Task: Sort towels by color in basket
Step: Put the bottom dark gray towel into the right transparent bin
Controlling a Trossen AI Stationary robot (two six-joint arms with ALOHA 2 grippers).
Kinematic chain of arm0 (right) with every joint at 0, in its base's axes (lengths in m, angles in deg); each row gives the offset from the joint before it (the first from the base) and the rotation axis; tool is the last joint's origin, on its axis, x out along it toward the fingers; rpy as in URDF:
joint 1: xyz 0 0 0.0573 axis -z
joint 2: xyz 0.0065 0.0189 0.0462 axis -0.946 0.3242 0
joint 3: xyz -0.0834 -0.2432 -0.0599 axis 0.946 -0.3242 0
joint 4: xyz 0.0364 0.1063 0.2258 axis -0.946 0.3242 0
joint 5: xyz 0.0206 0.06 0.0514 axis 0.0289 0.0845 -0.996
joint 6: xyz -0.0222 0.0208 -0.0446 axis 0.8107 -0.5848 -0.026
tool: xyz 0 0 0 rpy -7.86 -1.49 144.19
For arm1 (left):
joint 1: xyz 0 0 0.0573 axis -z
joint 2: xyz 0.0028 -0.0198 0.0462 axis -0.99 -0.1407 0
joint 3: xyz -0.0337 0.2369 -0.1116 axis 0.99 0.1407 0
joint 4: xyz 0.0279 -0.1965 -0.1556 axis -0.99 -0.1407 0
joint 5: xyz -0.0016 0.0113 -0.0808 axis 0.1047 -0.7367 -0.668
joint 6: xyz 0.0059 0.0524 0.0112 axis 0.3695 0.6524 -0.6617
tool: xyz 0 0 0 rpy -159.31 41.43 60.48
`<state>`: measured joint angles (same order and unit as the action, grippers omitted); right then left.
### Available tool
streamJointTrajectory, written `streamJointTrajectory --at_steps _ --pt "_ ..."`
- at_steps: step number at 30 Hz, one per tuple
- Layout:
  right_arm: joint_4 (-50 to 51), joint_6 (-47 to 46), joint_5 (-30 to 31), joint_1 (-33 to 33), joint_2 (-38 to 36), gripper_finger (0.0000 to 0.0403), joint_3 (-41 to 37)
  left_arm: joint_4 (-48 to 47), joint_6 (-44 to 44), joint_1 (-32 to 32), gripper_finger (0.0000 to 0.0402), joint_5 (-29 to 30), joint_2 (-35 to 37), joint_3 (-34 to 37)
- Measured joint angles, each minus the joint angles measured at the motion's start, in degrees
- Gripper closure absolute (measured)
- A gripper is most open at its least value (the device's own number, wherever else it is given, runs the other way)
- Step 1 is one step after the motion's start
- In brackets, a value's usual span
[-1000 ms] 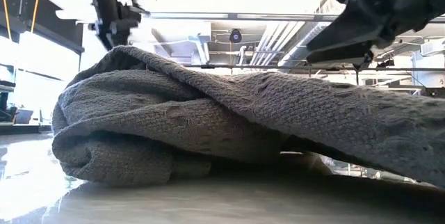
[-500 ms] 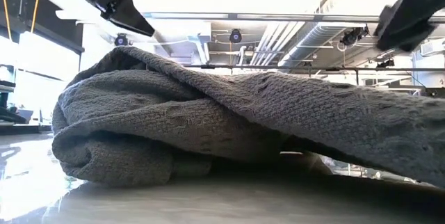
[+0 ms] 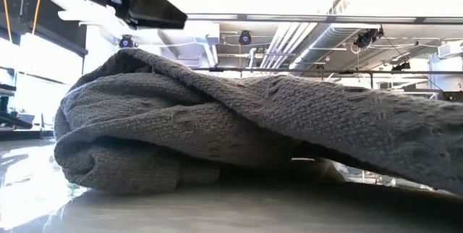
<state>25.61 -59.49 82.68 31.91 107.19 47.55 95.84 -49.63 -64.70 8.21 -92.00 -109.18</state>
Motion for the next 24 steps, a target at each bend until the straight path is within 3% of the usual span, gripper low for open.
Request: streamJointTrajectory --at_steps 7,11,15,20,24 --pt "-4.5 -3.5 -7.4 0.0 3.6 0.0325 -1.0 6.9 2.6 2.7 0.0211 -0.4 -10.6 0.0" --pt "-15.5 -1.8 -8.7 0.1 4.0 0.0273 -6.3 11.1 5.7 2.6 0.0211 -0.3 -13.8 0.0" --pt "-32.2 5.8 -4.3 2.2 4.0 0.0221 -13.7 11.8 7.0 2.3 0.0211 -0.6 -14.6 0.0" --pt "-60.0 23.7 7.2 8.5 4.0 0.0178 -23.5 14.3 7.1 1.7 0.0211 -2.4 -14.6 0.0" --pt "-79.6 34.9 3.4 14.5 5.0 0.0161 -28.8 19.1 8.0 1.4 0.0211 -6.6 -13.8 0.0"
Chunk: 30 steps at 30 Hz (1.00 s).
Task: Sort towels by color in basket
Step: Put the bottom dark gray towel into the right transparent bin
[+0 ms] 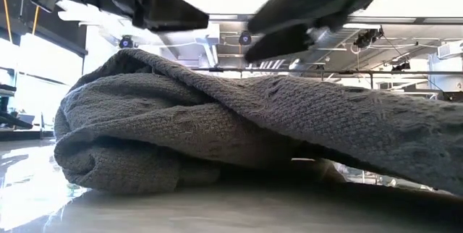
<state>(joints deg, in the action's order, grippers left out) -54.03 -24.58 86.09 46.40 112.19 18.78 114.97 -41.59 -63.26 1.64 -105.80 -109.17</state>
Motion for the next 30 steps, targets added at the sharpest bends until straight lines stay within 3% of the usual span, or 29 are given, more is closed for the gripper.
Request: streamJointTrajectory --at_steps 6,16,20,26,30 --pt "-17.3 6.7 -13.7 4.7 7.2 0.0143 -0.6 0.7 -0.5 0.2 0.0211 -5.5 2.8 0.0" --pt "-5.3 22.4 -22.0 6.9 16.6 0.0151 7.5 1.1 -0.4 -0.7 0.0211 -7.4 3.4 -0.1" --pt "-3.0 24.2 -23.6 9.1 17.6 0.0195 7.7 1.4 0.1 -1.8 0.0211 -7.4 3.4 -0.1" --pt "2.3 25.1 -23.2 12.7 17.6 0.0309 7.8 -0.3 0.4 -3.0 0.0211 -6.8 3.4 -0.1" --pt "6.9 24.0 -23.1 14.9 17.4 0.0374 7.8 -3.4 2.0 -2.5 0.0211 -2.1 3.4 -0.1"
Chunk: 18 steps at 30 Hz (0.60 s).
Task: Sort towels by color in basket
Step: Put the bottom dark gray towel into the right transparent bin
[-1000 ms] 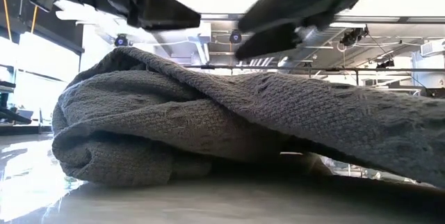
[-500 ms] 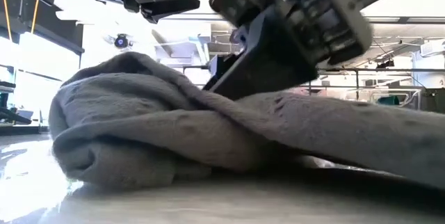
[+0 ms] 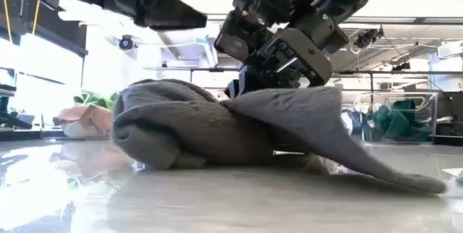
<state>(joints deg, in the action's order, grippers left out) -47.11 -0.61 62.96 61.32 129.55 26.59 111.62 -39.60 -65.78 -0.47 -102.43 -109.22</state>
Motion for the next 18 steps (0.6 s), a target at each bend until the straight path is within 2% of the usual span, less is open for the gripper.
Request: streamJointTrajectory --at_steps 4,7,10,12,14,18 --pt "5.2 -2.8 2.9 -0.2 -2.8 0.0375 -0.1 -7.2 -1.8 2.9 0.0211 9.4 0.0 0.0" --pt "12.3 -5.4 9.6 -2.4 -7.7 0.0373 -0.5 -12.4 -4.3 5.5 0.0211 16.3 0.0 0.0" --pt "21.8 -8.6 15.6 -5.3 -14.9 0.037 -0.8 -14.6 -6.4 7.1 0.0211 19.5 0.0 0.0" --pt "28.2 -13.2 23.1 -7.5 -21.1 0.0374 -0.6 -14.7 -7.3 7.7 0.0211 20.0 0.0 0.0" --pt "36.1 -21.8 32.6 -9.0 -27.4 0.0375 -0.6 -14.6 -7.9 7.7 0.0211 20.0 0.0 0.0" --pt "50.3 -37.6 48.6 -8.3 -39.9 0.0375 -0.6 -14.4 -8.0 7.6 0.0211 20.1 0.0 0.0"
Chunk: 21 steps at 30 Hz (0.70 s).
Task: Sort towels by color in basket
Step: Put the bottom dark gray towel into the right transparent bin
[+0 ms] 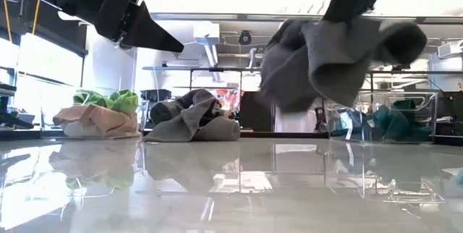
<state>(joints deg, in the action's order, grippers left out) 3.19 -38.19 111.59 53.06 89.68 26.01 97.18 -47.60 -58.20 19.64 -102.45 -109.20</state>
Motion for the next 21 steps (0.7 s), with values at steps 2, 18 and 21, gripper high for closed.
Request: streamJointTrajectory --at_steps 2,18,21 --pt "6.5 -6.5 6.9 1.5 -6.0 0.0373 0.1 0.1 0.0 -0.1 0.0211 0.0 0.0 0.0" --pt "15.4 -1.2 5.1 39.8 -20.2 0.0375 0.2 5.8 2.5 -3.7 0.0211 -5.4 0.0 0.0" --pt "15.5 3.8 3.0 45.2 -14.1 0.0374 0.2 6.2 1.7 -4.7 0.0211 -7.7 0.0 0.0"
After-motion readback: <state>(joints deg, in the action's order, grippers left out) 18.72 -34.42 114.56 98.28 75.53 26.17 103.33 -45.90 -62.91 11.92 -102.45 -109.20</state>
